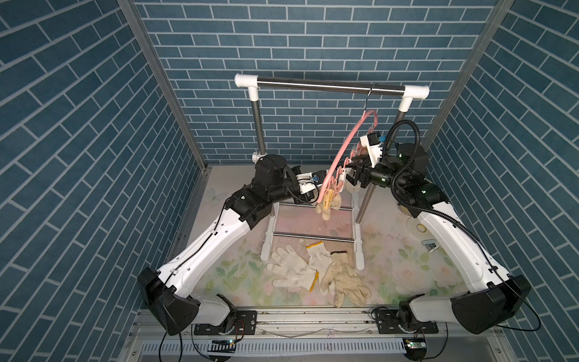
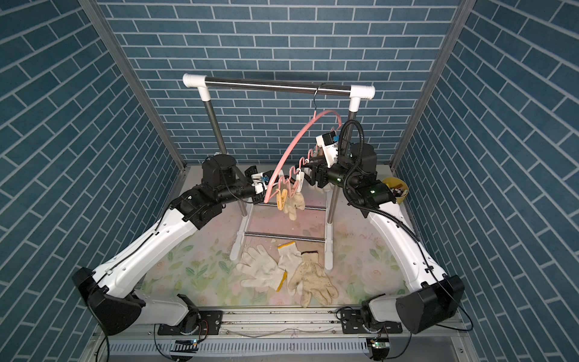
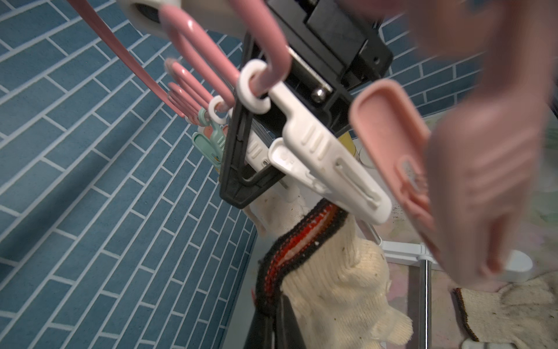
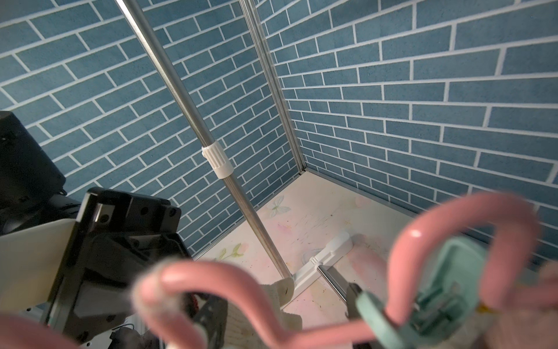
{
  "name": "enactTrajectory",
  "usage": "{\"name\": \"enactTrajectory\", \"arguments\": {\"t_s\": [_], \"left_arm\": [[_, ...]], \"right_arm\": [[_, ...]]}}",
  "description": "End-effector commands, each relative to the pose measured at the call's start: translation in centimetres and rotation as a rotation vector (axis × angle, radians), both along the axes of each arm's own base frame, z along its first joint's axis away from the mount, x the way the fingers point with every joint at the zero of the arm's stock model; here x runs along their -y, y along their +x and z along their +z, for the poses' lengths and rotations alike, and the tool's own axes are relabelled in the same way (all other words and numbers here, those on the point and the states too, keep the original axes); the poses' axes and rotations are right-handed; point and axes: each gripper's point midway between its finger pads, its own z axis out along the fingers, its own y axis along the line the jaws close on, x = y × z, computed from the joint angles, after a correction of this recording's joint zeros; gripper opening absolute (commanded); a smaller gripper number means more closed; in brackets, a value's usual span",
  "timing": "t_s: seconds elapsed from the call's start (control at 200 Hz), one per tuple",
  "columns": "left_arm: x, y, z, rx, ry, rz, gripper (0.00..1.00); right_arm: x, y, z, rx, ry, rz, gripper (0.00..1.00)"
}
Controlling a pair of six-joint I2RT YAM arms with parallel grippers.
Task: Clip the gloves onto a hanger to dry
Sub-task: Open the clamp at the hanger.
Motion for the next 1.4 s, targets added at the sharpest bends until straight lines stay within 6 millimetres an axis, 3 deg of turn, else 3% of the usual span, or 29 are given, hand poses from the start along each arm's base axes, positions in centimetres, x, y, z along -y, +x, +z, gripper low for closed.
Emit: {"name": "enactTrajectory", "arguments": {"t_s": [0.0,0.88,1.12,1.3,1.395], "left_arm": [[-0.2,0.1,1.5,0.028,-0.028,0.006,0.0],[0.3,-0.2,1.4,0.008,-0.053,-0.019,0.0],[2.3,-1.1,0.1,-0.038,-0.04,-0.079,0.0],[3.9,-1.2,-1.2,-0.07,-0.035,-0.116,0.0],[4.4,-0.7,-1.2,-0.07,-0.047,-0.115,0.0]], "right_arm": [[-0.1,0.3,0.8,0.036,0.031,0.007,0.62],[1.2,0.5,1.6,0.083,0.039,-0.034,0.3],[1.3,0.5,1.8,0.083,0.036,-0.034,0.17],[1.4,0.1,2.1,0.089,0.032,-0.028,0.02],[1.5,-0.2,2.4,0.096,0.032,-0.026,0.01]]}}
